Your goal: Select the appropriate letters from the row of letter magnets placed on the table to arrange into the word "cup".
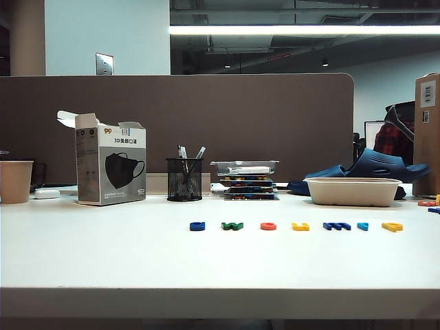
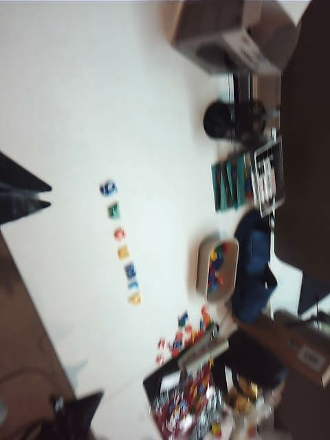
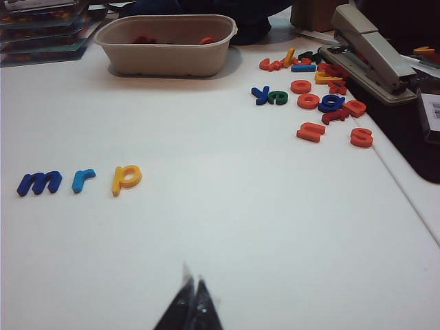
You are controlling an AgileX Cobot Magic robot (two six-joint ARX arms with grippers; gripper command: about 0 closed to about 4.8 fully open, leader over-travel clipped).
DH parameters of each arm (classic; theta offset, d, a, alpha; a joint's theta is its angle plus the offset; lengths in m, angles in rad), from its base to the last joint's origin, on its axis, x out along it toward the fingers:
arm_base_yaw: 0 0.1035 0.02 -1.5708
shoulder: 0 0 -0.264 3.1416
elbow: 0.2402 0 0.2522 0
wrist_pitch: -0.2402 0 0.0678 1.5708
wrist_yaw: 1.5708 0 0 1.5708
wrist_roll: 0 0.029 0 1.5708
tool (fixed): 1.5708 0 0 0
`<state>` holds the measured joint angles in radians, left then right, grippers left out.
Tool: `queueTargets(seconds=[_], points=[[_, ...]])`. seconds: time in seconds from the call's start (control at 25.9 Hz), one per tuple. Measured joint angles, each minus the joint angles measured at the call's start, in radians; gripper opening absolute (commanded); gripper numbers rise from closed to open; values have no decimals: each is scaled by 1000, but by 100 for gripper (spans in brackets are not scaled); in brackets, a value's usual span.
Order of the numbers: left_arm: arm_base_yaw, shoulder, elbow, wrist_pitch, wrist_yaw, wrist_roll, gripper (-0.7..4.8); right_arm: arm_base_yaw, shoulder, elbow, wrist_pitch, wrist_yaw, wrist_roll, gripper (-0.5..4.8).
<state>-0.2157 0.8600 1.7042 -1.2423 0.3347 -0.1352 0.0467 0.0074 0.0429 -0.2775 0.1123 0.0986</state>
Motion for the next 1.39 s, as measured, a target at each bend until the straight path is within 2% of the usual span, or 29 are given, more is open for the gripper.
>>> queueTargets(seconds=[0.15, 0.23, 0.35, 0.46, 0.62, 0.77, 0.96, 1.23, 1.39], points=[[-135, 73, 66, -32, -1, -80, -5, 0, 0, 0, 0, 0, 0, 3], [-227, 126, 74, -67, -41, -144, -5, 0, 0, 0, 0, 0, 0, 3], [-311, 182, 73, -117, -97, -211, -5, 0, 0, 0, 0, 0, 0, 3], [-372, 243, 73, -137, -111, -281, -5, 0, 0, 0, 0, 0, 0, 3], [-393, 313, 73, -121, -118, -353, -5, 0, 0, 0, 0, 0, 0, 3], [-393, 370, 73, -71, -183, -394, -5, 0, 0, 0, 0, 0, 0, 3], [-393, 418, 73, -63, -234, -394, -5, 0, 0, 0, 0, 0, 0, 3], [-393, 420, 73, -78, -241, -369, -5, 0, 0, 0, 0, 0, 0, 3], [-460, 420, 73, -85, -299, -378, -5, 0, 0, 0, 0, 0, 0, 3]])
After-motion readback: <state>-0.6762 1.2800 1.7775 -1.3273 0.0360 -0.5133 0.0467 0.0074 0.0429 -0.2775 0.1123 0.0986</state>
